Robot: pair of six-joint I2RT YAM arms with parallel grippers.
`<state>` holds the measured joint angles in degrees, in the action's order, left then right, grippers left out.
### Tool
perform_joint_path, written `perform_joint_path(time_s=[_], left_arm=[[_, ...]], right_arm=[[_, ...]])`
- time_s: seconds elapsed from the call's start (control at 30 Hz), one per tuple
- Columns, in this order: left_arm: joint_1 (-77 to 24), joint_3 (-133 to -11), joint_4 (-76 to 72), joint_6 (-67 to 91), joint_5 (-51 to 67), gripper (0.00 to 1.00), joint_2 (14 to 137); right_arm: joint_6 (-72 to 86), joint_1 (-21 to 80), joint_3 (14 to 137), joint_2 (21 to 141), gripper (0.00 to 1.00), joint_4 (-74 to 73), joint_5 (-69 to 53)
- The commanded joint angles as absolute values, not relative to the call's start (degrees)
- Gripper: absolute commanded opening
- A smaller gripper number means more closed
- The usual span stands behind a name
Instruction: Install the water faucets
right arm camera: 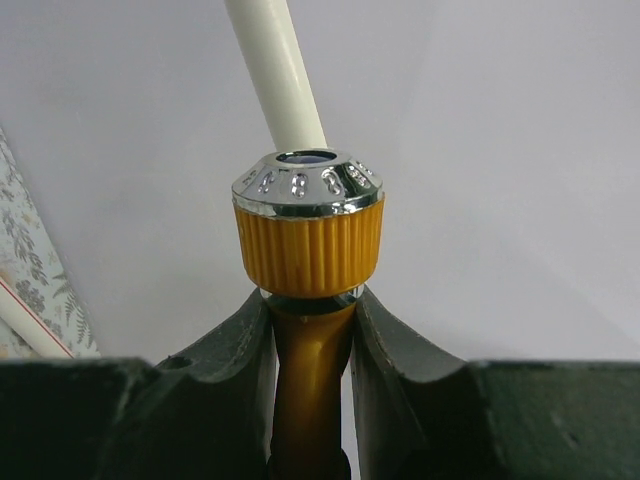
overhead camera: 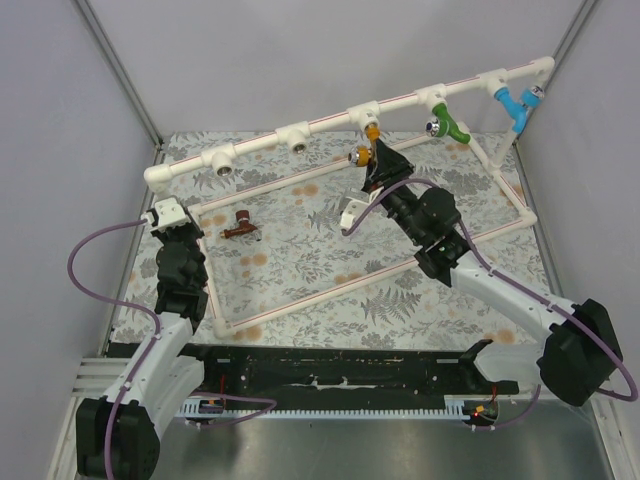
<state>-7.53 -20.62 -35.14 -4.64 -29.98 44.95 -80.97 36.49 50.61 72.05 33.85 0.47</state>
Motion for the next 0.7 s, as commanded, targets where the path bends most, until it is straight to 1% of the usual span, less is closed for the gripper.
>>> perform_joint_path(time_s=[0.0,0.1,0.23,0.3,0.43,0.67], left_arm=[[-9.6,-21.4,-36.6,-5.6,-27.6,0.02,43.6],[-9.6,-21.4,-36.6,-5.6,-27.6,0.02,43.5],[-9.7,-21.4,-36.7,-5.7,-27.7,0.02,43.4],[-9.8,-21.4,-36.6,-5.9,-27.7,0.02,43.4],[-10.0,-21.4,-36.6,-6.0,-27.9,0.02,43.2],[-10.3,-21.4,-36.4,-5.8,-28.0,0.02,43.6]], right_arm=[[-63.2,35.5,51.2,76.7,0.0,29.8,5.1],[-52.9,35.5,50.7,76.8,0.0,33.0,6.5],[-49.6,35.4,50.6,76.6,0.0,33.7,7.6],[-50.2,35.1,52.0,75.4,0.0,29.7,6.3],[-57.2,33.1,54.2,73.1,0.0,21.9,3.4],[-78.7,30.8,53.5,71.5,0.0,12.8,-3.0]])
